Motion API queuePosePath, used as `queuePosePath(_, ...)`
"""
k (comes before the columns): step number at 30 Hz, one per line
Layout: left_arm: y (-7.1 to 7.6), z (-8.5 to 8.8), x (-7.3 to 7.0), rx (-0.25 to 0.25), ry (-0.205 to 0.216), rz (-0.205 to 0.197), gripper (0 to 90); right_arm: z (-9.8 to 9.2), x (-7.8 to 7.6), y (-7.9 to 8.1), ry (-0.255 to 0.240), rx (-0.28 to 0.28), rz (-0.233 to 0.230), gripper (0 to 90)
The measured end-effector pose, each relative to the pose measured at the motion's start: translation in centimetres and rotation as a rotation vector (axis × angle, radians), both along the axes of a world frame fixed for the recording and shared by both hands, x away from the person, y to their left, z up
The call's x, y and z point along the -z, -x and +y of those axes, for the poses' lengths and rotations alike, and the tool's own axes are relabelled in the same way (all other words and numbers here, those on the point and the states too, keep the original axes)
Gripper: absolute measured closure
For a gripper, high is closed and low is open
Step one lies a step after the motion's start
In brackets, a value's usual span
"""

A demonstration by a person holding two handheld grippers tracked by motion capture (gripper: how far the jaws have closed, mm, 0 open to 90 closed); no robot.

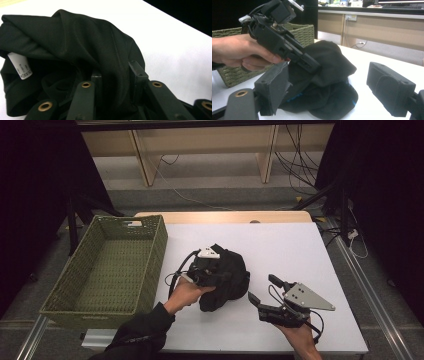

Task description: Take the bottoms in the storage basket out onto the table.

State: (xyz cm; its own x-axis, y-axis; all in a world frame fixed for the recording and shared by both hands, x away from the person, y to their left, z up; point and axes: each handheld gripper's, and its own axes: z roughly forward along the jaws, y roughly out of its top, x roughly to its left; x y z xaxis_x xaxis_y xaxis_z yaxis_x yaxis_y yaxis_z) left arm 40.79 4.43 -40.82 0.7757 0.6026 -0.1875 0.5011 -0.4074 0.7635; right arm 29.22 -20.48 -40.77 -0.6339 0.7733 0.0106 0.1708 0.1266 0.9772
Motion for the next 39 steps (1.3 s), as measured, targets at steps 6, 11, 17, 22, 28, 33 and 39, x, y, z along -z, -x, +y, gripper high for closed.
queuePosePath(6, 0.3, -0.7, 0.6, 0.015, -0.015, 0.0, 69.5, 0.0, 0.0, 0.0, 0.001, -0.001, -0.001, 19.0)
queuePosePath(11, 0.4, -1.0, 1.1, 0.022, -0.027, 0.005, 68.6, 0.0, 0.0, 0.0, 0.003, 0.002, 0.0, 19.1)
queuePosePath(17, 0.4, -1.3, 1.5, 0.028, -0.034, 0.008, 65.9, 0.0, 0.0, 0.0, 0.002, 0.004, 0.0, 19.0)
queuePosePath(22, 0.5, -1.6, 1.9, 0.037, -0.047, 0.017, 59.3, 0.0, 0.0, 0.0, 0.004, 0.003, -0.001, 19.0)
queuePosePath(28, 0.6, -1.9, 2.1, 0.052, -0.046, 0.023, 49.3, 0.0, 0.0, 0.0, 0.003, 0.003, 0.001, 19.0)
queuePosePath(33, 0.7, -1.9, 1.8, 0.057, -0.034, 0.02, 36.4, 0.0, 0.0, 0.0, 0.002, 0.002, -0.003, 19.0)
queuePosePath(39, 0.8, -1.7, 1.2, 0.059, -0.014, 0.011, 29.7, 0.0, 0.0, 0.0, 0.004, 0.002, -0.002, 19.0)
